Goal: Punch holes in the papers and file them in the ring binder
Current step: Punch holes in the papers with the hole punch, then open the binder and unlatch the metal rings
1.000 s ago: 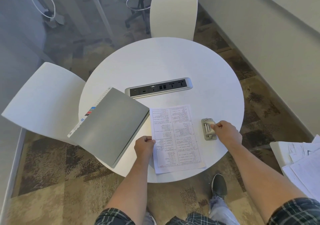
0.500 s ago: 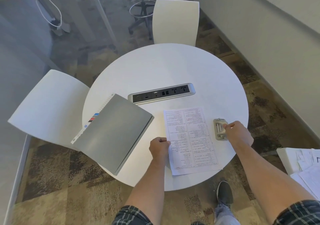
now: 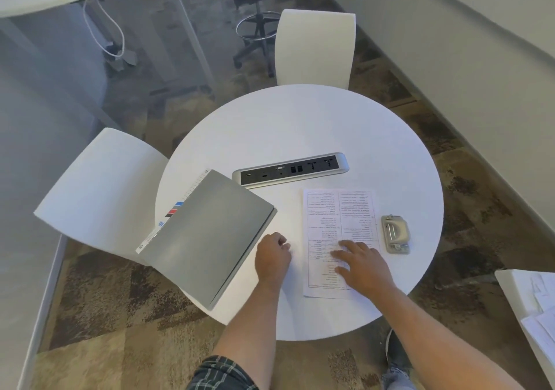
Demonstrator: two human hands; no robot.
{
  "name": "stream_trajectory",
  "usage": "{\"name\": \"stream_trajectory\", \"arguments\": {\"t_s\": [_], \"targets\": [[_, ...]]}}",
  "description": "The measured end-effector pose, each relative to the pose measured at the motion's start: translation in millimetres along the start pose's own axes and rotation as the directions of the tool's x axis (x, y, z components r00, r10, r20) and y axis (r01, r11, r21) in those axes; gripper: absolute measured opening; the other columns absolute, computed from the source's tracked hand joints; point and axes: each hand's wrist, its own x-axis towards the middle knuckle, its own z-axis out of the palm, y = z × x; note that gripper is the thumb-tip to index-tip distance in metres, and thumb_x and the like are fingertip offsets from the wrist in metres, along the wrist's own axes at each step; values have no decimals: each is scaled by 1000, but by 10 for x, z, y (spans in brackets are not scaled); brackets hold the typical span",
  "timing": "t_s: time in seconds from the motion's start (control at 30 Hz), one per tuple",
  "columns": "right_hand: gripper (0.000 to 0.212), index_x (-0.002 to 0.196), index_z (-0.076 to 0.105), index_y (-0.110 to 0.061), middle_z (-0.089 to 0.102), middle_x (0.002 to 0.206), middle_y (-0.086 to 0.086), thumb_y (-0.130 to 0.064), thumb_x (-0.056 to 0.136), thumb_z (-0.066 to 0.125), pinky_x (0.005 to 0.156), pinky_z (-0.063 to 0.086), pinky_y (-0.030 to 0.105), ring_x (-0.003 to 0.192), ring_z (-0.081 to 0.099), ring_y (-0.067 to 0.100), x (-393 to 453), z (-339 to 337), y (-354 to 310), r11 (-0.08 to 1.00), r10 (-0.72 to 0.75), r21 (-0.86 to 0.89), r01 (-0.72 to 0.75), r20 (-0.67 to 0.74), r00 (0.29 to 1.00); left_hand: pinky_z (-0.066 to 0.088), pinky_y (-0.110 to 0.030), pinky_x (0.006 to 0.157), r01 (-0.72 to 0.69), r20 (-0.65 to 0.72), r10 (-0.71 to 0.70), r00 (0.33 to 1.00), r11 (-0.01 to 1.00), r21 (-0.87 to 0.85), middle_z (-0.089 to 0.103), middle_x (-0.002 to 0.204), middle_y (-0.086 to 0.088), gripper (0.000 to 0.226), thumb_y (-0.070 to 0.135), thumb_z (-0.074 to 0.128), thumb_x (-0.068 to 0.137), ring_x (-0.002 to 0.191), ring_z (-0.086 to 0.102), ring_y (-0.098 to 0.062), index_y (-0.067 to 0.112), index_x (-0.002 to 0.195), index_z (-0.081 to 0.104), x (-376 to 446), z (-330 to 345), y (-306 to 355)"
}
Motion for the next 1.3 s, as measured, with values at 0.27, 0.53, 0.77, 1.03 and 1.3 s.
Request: {"name": "stream_trajectory", "arguments": {"t_s": [0.27, 0.53, 0.77, 1.03, 1.3], "targets": [[38, 135, 62, -30, 56, 142, -6, -42, 99, 56, 104, 41, 37, 127, 54, 20, 203, -73, -343, 1000, 12, 10, -12, -37, 999, 45, -50, 100, 80, -279, 50, 959, 898, 434, 49, 140, -20, 69, 30, 86, 71, 127, 49, -41, 14, 132, 58, 60, -556, -773], [66, 157, 35, -37, 42, 158, -9, -41, 96, 62, 108, 41, 39, 139, 45, 20, 547, 3, -1239, 971, -91, 231, 59, 130, 987, 31, -53, 109, 652, -355, -707, 612, 705, -280, 25, 157, -21, 115, 43, 84, 70, 135, 35, -42, 18, 157, 12, 80, -1028, -940], [66, 157, 34, -34, 41, 159, -7, -46, 97, 59, 110, 38, 39, 140, 43, 20, 703, 28, -1478, 995, -87, 72, 76, 164, 983, 46, -50, 97, 500, -277, -751, 599, 621, -603, 53, 139, -19, 63, 23, 77, 85, 113, 60, -38, 14, 138, 43, 59, -1171, -1140], [43, 133, 65, -23, 66, 132, -2, -47, 98, 60, 105, 48, 38, 120, 62, 17, 705, 58, -1564, 734, 62, 661, -156, 162, 985, 55, -40, 89, 330, -106, -749, 654, 408, -851, 57, 136, -14, 69, 15, 79, 88, 101, 61, -29, 19, 144, 39, -161, -1249, -1154], [54, 122, 67, -23, 73, 113, -1, -62, 104, 34, 75, 54, 33, 91, 76, 24, 613, -195, -1689, 352, 5, 891, -287, 304, 953, 58, -54, 94, 272, -50, -676, 736, 362, -892, 56, 138, -11, 90, 10, 84, 82, 115, 64, -35, 32, 152, 33, -471, -1175, -1074]]}}
